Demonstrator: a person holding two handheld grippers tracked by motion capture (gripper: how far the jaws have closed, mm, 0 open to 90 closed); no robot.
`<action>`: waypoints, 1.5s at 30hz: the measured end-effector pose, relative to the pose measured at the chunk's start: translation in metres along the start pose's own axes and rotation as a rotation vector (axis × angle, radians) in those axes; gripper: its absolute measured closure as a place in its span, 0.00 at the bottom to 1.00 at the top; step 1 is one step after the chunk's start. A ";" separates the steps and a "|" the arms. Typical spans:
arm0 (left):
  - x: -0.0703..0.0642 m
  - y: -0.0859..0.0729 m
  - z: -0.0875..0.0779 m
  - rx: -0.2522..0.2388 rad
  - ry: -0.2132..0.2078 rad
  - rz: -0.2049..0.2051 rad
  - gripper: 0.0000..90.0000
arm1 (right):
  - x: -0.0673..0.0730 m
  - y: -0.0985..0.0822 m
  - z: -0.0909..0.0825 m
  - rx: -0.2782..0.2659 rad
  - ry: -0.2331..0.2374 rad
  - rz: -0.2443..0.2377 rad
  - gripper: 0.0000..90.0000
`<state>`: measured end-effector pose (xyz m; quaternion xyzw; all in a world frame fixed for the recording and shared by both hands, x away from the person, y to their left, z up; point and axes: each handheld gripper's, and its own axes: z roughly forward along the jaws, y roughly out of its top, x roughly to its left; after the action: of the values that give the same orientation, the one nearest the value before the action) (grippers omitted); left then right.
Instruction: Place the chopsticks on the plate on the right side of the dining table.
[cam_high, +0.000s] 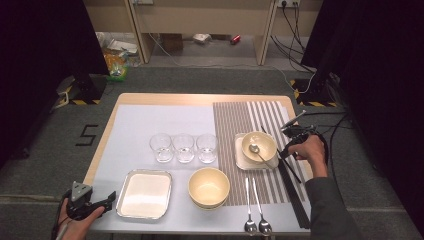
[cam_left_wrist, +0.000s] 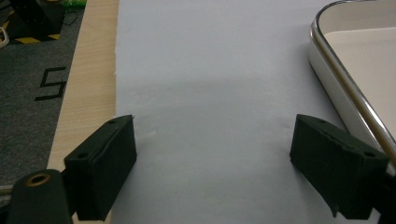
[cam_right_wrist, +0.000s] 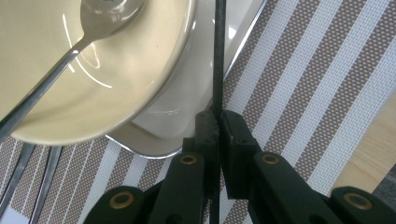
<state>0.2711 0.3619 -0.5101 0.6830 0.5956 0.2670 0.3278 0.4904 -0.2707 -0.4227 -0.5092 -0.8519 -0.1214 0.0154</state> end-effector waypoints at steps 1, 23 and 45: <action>0.000 0.000 0.000 -0.005 0.001 0.000 0.15 | 0.000 0.001 0.001 -0.003 0.000 0.010 0.96; 0.000 -0.001 0.000 -0.007 -0.001 -0.001 0.15 | 0.000 0.018 0.012 -0.011 -0.018 0.000 0.96; 0.000 -0.001 0.000 -0.007 0.000 0.000 0.15 | 0.002 0.022 0.014 -0.047 -0.013 -0.027 0.93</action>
<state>0.2710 0.3620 -0.5106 0.6819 0.5948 0.2689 0.3302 0.5095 -0.2561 -0.4313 -0.4986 -0.8557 -0.1386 -0.0037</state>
